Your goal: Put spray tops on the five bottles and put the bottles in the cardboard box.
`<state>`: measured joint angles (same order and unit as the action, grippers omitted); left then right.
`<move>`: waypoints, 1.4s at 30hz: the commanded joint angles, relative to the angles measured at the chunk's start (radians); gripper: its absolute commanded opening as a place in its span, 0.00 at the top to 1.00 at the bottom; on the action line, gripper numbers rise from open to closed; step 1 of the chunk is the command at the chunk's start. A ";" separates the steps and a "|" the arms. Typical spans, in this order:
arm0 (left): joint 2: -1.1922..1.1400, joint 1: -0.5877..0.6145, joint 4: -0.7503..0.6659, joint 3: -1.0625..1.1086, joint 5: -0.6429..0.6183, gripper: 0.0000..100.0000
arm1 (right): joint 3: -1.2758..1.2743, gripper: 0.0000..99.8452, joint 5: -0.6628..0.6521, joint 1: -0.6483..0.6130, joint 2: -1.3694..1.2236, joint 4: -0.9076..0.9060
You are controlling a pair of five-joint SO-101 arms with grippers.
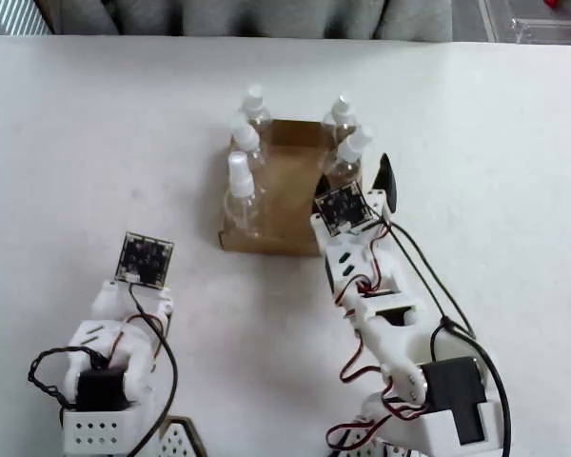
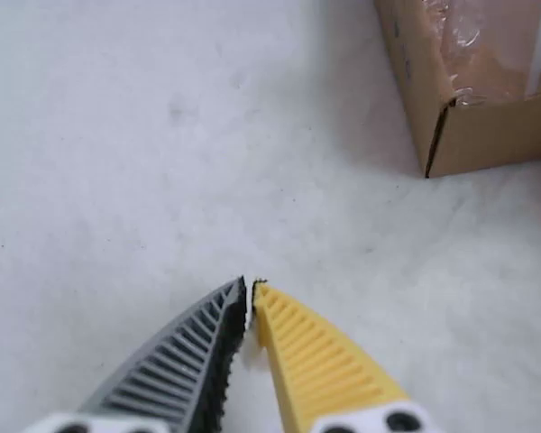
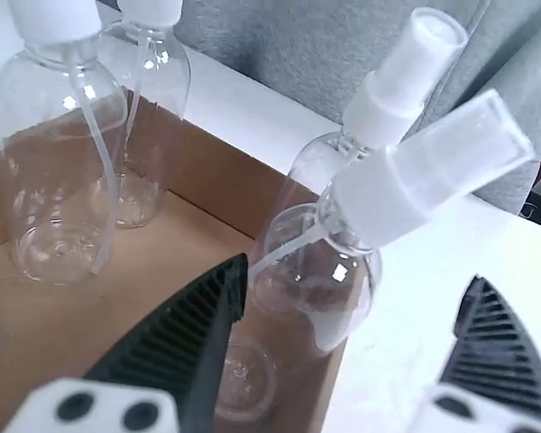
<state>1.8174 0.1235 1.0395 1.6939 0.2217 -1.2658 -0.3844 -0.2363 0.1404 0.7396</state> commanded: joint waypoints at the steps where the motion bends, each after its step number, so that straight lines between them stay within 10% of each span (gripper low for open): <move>1: 0.002 0.005 -0.020 -0.002 0.008 0.98 | 0.005 0.68 -0.003 -0.001 0.038 0.001; 42: 0.001 0.005 -0.063 -0.002 0.008 0.98 | -0.161 0.68 0.072 -0.005 0.427 -0.150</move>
<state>1.8174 0.1235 1.0150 1.6939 0.2217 -1.4009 -0.3214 -0.2348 0.3997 0.6813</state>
